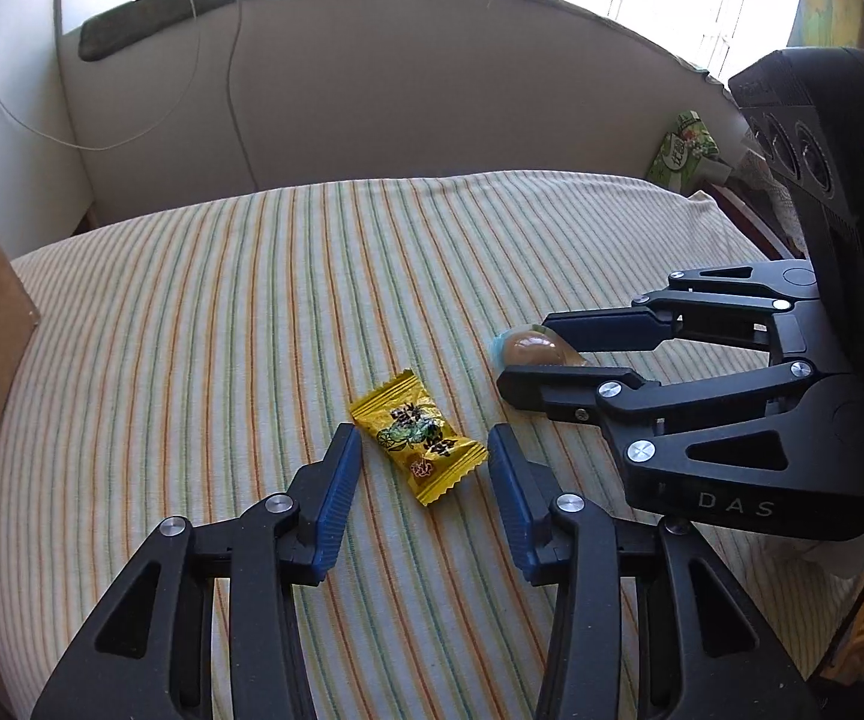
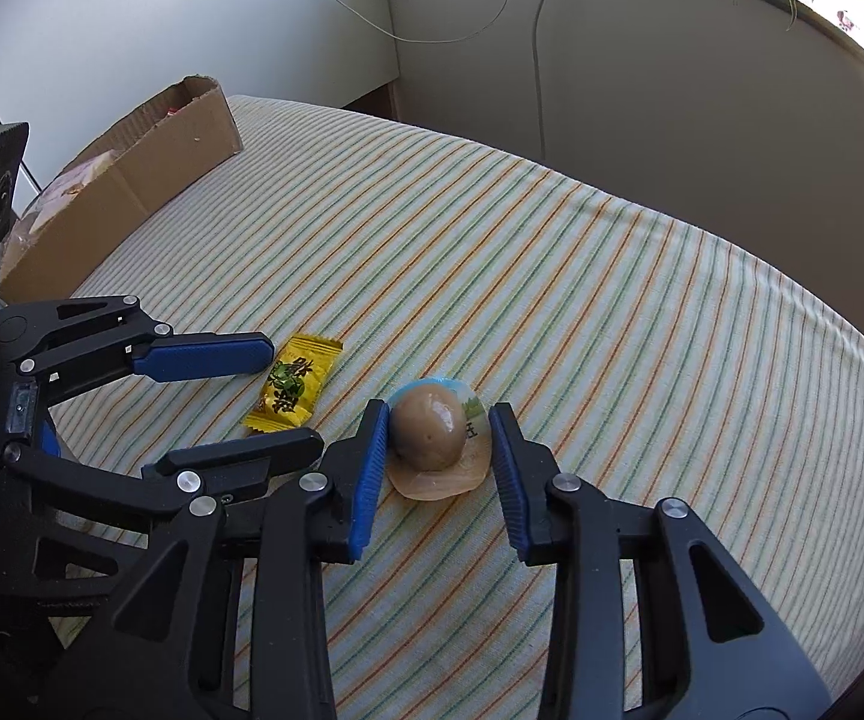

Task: Organize snacks
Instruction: 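Grasp the yellow candy packet with the left tool while the right tool grasps the round brown candy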

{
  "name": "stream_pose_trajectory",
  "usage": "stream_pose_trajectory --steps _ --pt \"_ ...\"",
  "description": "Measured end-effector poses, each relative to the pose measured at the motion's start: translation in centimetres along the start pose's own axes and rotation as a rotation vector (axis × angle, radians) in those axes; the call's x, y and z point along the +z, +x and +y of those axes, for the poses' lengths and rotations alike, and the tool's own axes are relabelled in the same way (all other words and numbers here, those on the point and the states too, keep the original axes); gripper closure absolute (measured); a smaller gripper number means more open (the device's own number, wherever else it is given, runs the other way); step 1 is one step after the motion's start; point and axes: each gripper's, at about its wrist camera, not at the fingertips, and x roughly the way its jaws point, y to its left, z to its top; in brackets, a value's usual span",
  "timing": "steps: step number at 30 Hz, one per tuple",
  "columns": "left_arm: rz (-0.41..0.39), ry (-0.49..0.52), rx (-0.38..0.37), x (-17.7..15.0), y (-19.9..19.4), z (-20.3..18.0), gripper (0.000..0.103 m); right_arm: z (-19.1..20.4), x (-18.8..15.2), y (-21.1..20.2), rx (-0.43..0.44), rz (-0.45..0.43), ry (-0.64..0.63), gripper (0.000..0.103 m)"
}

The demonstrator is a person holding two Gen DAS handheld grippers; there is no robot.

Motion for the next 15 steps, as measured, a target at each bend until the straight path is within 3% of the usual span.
stream_pose_trajectory --steps 4,15 --pt "-0.008 0.013 0.031 0.2 0.2 -0.2 0.077 -0.5 -0.3 -0.3 -0.011 0.000 0.016 0.068" --pt "-0.032 -0.044 -0.018 0.4 -0.2 0.6 0.079 -0.7 -0.6 -1.0 -0.015 -0.014 0.043 0.068"
